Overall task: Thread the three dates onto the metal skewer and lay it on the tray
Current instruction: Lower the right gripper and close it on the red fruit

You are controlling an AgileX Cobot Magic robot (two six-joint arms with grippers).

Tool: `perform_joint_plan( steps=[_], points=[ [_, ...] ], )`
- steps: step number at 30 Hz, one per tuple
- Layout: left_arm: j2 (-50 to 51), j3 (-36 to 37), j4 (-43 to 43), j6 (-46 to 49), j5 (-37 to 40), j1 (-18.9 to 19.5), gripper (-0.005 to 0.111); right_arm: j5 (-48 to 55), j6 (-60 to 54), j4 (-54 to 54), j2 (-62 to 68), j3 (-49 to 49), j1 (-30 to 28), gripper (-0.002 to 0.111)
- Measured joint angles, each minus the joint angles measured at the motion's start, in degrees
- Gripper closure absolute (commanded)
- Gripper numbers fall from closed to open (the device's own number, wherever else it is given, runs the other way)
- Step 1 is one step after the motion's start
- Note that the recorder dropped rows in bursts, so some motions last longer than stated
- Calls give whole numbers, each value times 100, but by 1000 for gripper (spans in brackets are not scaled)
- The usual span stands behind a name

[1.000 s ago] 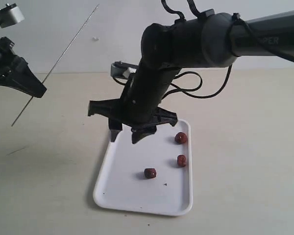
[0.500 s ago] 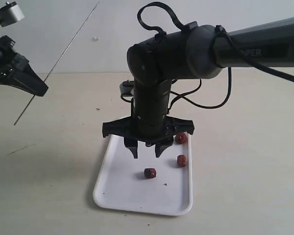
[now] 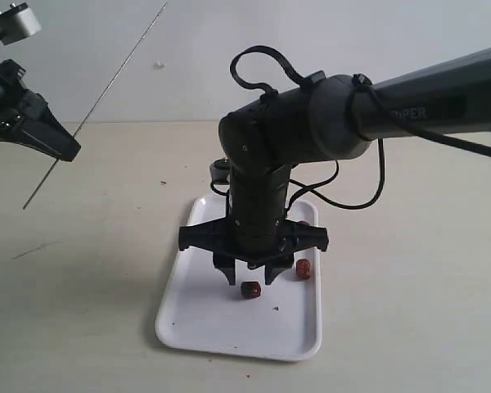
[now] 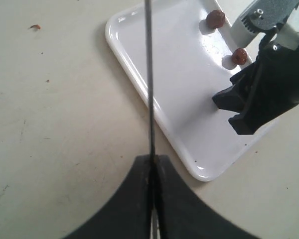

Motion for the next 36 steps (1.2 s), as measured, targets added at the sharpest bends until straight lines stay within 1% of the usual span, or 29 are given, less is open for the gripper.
perform_joint_plan(
  steps=[25,32,36],
  points=[
    [0,0,0,20,0,0,107,-92,-28,-26,227,83,0,61],
    [0,0,0,20,0,0,107,-82,-59,-1,249,83,0,68],
    [0,0,0,20,0,0,107,-82,-80,-1,249,83,0,69]
  ],
)
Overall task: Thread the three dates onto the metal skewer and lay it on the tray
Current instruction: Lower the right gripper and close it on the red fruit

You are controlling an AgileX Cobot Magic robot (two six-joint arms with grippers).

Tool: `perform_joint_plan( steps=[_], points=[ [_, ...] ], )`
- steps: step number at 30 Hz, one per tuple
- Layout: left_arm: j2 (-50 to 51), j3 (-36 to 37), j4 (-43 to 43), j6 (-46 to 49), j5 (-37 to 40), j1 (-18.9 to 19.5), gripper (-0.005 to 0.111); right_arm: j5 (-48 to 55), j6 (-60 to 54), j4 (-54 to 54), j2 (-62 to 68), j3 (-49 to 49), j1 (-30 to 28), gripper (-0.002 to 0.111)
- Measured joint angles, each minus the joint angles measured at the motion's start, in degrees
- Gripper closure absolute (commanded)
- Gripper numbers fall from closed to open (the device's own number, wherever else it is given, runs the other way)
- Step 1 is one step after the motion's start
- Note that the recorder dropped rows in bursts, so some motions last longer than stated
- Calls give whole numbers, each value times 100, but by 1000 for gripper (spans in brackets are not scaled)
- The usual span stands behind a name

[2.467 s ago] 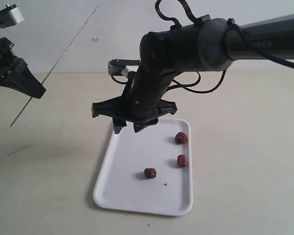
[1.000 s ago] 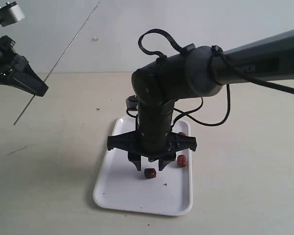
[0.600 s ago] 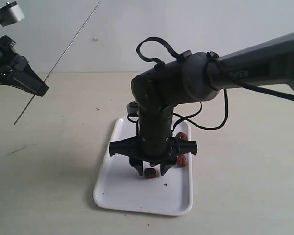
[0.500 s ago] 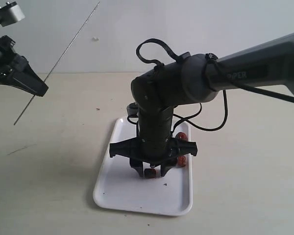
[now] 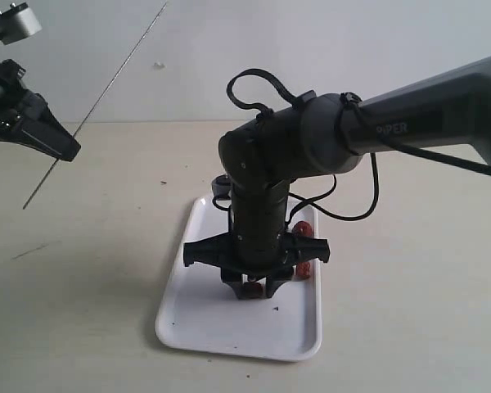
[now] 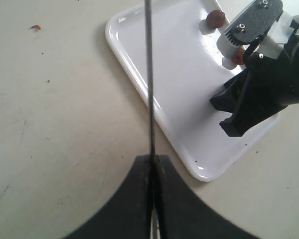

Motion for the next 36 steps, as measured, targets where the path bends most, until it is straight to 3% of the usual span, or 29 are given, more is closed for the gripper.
perform_joint_plan(
  steps=[25,36],
  points=[
    [0,0,0,0,0,0,107,46,-36,83,0,0,0,81],
    [0,0,-108,0,0,0,107,105,-36,177,0,0,0,81]
  ],
)
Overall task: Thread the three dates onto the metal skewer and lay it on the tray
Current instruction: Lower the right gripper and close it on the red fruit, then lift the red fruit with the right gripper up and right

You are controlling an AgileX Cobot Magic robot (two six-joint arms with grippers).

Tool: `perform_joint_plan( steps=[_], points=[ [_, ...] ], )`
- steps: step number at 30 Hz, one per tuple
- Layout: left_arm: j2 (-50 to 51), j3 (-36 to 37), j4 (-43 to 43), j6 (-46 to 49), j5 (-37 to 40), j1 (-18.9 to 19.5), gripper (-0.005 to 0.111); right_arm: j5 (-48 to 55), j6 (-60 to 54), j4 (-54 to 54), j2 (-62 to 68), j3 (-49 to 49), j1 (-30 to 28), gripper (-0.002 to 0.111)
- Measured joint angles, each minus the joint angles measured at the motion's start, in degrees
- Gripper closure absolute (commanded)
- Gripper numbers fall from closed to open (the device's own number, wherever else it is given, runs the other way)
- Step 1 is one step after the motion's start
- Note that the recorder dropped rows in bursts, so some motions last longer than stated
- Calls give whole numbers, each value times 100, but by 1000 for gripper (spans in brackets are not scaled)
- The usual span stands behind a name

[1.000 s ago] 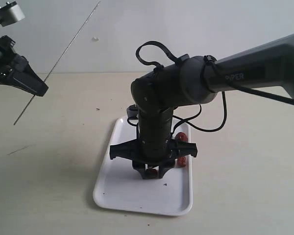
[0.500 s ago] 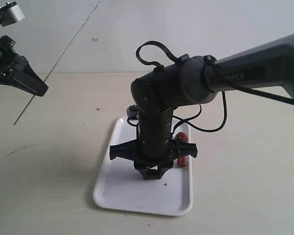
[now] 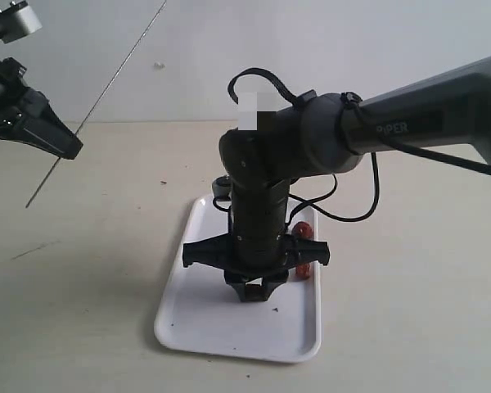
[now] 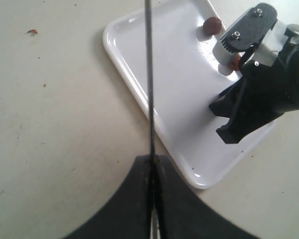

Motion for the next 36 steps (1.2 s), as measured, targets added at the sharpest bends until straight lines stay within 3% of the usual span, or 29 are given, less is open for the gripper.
perform_joint_plan(
  steps=[11,18,22,25,28,36],
  points=[
    [0,0,-56,10,-12,0,107,278,157,435,0,0,9,81],
    [0,0,-97,21,227,-14,107,283,1395,13,-591,-396,-17,81],
    [0,0,83,21,240,-367,107,905,2102,-309,-1139,-547,-477,81],
    [0,0,740,21,244,-937,107,1597,2225,-427,-1457,-551,-973,81],
    [0,0,1053,21,244,-1244,107,1752,2225,-597,-1605,-551,-1222,81],
    [0,0,1479,147,283,-1626,107,1810,1624,-267,-1683,-551,-2030,81]
  ],
)
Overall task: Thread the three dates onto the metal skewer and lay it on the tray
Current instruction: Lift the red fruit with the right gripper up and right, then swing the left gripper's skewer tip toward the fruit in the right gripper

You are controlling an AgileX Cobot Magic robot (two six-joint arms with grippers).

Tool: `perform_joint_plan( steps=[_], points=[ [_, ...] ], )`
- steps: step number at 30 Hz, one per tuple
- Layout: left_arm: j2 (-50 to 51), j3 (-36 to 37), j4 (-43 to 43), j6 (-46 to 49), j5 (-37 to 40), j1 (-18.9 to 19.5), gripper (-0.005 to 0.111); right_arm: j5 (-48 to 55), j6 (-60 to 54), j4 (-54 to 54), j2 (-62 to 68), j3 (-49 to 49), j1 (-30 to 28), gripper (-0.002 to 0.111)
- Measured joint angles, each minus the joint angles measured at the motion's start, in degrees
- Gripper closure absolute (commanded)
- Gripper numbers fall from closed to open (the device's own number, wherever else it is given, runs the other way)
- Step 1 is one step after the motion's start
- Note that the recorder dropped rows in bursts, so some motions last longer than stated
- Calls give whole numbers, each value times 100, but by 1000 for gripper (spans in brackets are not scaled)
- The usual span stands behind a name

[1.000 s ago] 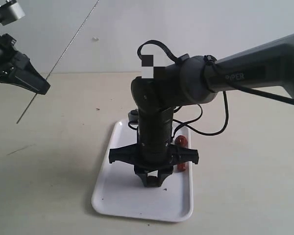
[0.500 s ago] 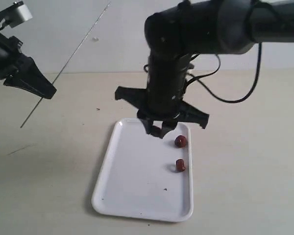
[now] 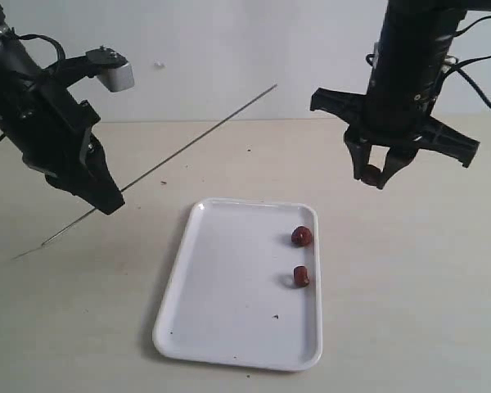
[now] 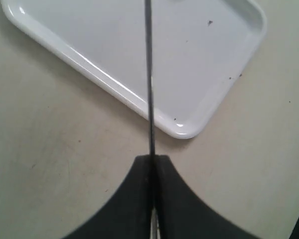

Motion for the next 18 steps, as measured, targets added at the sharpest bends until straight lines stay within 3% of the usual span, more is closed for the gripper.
perform_joint_plan(
  steps=[9,18],
  points=[
    [0,0,129,-36,0,-144,107,9,-27,173,0,0,-596,81],
    [26,0,668,-802,0,-1193,107,-121,-27,276,0,0,-737,81]
  ],
)
